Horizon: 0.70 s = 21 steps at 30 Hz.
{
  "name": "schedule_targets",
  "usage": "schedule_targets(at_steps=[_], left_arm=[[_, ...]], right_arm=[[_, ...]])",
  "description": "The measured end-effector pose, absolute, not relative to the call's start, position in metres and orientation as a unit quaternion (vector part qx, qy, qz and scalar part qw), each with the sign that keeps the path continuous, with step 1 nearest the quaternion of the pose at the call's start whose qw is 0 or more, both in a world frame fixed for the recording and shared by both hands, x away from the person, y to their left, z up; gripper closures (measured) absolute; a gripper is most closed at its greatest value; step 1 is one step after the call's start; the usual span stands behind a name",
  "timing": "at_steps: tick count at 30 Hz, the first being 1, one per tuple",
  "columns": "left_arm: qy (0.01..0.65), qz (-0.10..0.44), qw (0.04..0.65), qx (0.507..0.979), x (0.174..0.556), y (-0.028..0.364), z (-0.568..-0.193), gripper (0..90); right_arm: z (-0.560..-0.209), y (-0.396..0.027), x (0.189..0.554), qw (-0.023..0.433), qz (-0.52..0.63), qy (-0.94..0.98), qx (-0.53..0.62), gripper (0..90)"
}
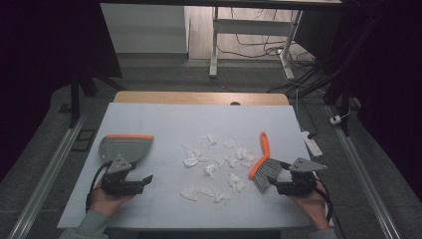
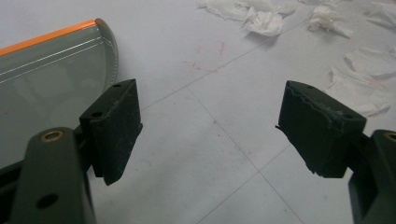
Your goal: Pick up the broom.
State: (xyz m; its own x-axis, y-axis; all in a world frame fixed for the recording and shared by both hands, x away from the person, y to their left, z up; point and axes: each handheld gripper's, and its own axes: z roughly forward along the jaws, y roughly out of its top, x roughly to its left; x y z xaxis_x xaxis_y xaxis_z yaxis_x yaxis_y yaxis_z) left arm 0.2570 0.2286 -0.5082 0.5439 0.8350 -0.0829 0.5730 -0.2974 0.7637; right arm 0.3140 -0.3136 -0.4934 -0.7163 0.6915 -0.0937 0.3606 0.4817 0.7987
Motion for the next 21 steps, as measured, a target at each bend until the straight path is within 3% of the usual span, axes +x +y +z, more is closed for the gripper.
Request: schedule_targets(at_steps=[21], left_arm=[[0.465,0.178,0.391,0.774,0.2581,0.2307,-0.5077,21.9]], right_arm=[[-0.4884,-0.3136,0.3173,0.194,0.419,0.827,0.323,27.6]])
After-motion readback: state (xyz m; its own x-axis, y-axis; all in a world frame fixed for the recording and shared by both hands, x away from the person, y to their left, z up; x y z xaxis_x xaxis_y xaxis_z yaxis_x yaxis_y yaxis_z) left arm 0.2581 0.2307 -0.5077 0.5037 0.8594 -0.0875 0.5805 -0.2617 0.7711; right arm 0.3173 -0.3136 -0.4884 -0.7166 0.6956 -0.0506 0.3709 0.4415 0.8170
